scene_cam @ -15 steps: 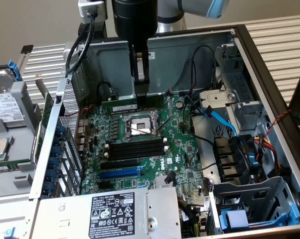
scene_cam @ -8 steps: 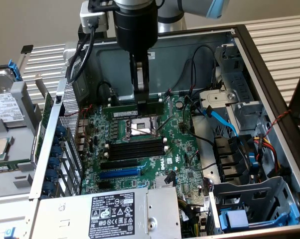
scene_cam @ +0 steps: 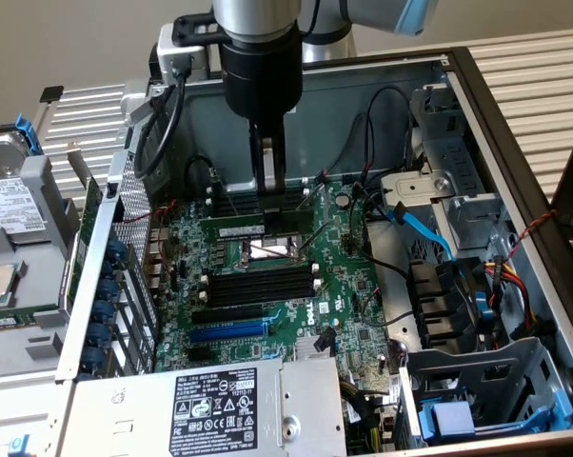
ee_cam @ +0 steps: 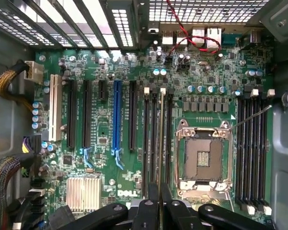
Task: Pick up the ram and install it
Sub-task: 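Insert the ram into the slot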
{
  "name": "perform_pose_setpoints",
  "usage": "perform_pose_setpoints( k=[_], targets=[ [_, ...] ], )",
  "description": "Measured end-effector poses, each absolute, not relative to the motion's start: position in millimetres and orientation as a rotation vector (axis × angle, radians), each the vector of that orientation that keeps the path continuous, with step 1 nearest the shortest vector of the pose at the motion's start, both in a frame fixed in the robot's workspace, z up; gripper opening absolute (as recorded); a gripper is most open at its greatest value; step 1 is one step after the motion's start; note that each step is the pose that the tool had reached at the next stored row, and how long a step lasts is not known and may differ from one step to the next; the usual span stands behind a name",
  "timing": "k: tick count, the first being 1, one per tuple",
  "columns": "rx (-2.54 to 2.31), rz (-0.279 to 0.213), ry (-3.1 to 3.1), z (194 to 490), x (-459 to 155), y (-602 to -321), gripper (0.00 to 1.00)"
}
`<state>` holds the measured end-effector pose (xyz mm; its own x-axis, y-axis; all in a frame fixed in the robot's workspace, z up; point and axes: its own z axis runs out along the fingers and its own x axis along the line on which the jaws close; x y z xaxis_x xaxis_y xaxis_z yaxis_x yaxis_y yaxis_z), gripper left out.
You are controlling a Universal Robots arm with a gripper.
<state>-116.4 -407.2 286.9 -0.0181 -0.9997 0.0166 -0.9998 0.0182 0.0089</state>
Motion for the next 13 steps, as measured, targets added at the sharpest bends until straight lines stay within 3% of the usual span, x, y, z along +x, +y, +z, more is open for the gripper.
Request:
perform_pose_setpoints(
  k=[13],
  targets=[
    [2.189,0.01,-2.229,273.8,-117.9,-409.5,0.13]
  ],
)
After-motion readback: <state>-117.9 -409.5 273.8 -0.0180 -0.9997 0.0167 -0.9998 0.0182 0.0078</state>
